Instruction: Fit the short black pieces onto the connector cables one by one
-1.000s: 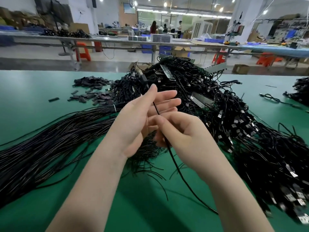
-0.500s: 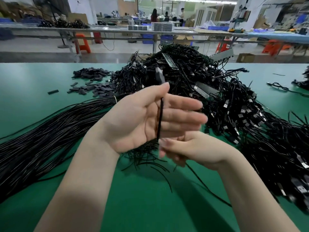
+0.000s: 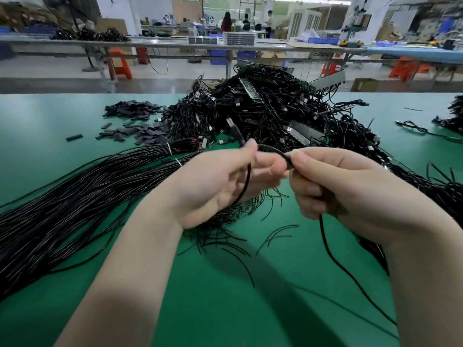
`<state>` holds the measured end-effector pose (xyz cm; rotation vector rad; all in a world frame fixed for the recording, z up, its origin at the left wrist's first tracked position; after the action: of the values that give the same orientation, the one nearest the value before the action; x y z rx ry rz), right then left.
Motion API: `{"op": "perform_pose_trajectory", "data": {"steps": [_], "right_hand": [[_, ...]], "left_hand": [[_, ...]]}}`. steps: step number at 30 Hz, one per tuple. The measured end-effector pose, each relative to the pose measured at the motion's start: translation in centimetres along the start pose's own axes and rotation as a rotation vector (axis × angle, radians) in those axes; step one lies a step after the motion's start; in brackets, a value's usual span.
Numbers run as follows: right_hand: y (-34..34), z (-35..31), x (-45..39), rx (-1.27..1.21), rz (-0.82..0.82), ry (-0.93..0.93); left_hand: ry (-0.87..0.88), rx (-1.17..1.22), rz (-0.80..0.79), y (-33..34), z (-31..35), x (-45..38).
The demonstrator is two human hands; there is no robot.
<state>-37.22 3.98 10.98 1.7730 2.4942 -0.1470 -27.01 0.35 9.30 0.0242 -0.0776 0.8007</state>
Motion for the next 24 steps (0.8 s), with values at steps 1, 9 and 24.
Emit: {"op": "perform_pose_trajectory", "data": {"steps": [1, 9, 24], "right_hand": [[0.6, -0.1, 0.0, -0.033, -0.047, -0.009], [4.2, 6.6, -1.4, -0.085, -0.351, 0.261], [0.3, 0.3, -0.1, 0.000, -0.006, -0.004]], "left_hand": [[0.039, 0.154, -0.017, -0.1, 0.4, 0.1], [0.160, 0.396, -0.130, 0.2, 2.0, 0.9], [-0.076, 0.048, 0.145, -1.1, -1.3, 0.0]]}}
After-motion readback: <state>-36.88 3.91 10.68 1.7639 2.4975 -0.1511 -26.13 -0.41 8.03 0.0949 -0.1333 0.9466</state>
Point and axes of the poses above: each hand's wrist, its own x-axis away from the middle knuckle, its own y-axis out of the palm, z = x × y, the point moved 8 cm from there along -x, towards the middle knuckle, and after that the axes turned 3 degrees about -x, right-handed, at the moved point
